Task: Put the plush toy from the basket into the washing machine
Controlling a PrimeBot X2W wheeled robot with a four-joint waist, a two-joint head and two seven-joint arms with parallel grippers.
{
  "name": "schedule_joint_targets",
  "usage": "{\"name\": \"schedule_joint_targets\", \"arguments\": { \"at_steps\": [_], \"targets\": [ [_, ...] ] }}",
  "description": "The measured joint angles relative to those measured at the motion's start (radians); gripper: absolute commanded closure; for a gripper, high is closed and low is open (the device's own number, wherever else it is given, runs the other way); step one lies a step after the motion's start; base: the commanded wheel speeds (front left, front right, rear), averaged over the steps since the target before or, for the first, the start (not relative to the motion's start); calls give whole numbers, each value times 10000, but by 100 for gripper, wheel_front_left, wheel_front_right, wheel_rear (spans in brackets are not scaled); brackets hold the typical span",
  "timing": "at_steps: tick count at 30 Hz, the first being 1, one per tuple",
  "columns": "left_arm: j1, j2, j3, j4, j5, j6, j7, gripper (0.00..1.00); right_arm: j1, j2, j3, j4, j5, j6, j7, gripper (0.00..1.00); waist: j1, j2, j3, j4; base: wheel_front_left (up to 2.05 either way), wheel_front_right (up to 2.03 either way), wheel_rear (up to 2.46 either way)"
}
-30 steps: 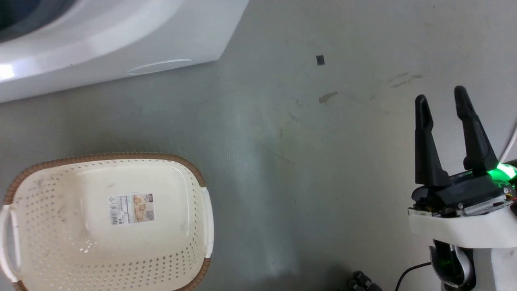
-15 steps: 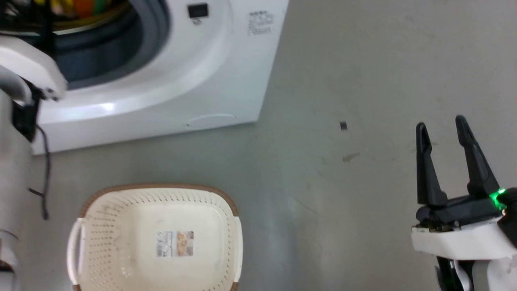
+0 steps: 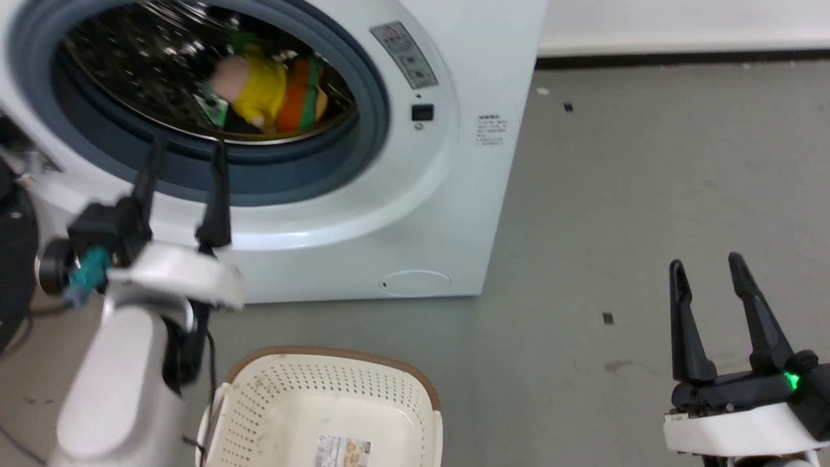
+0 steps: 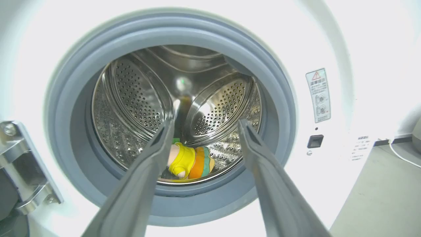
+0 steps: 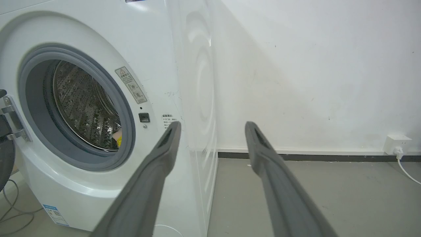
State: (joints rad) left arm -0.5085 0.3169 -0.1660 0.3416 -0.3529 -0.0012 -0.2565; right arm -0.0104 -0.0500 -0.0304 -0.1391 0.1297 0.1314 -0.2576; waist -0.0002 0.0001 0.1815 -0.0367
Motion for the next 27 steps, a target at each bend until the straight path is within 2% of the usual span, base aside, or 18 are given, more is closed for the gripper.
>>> {"name": "schedule_joint_targets", "arguments": {
  "at_steps": [7,8,13,16,27],
  "targets": [
    [2415,-596,529,-1523,134,357,0,0,279,0,21,115,29,0,2,0,-1,0,-695,404,0,0,0],
    [3112,-709,525,-1799,391,472,-2,0,340,0,27,155,35,0,2,0,0,0,-876,478,0,0,0],
    [4170,-779,71,-1875,1312,665,0,0,691,0,27,259,77,0,0,0,0,0,-1232,604,0,0,0],
    [4675,-922,-128,-1919,1567,734,0,0,993,0,6,355,142,0,2,0,0,0,-1478,694,0,0,0],
    [5507,-1521,48,-2186,1365,685,0,0,1360,0,27,399,184,0,2,0,0,0,-1804,846,0,0,0]
  ]
}}
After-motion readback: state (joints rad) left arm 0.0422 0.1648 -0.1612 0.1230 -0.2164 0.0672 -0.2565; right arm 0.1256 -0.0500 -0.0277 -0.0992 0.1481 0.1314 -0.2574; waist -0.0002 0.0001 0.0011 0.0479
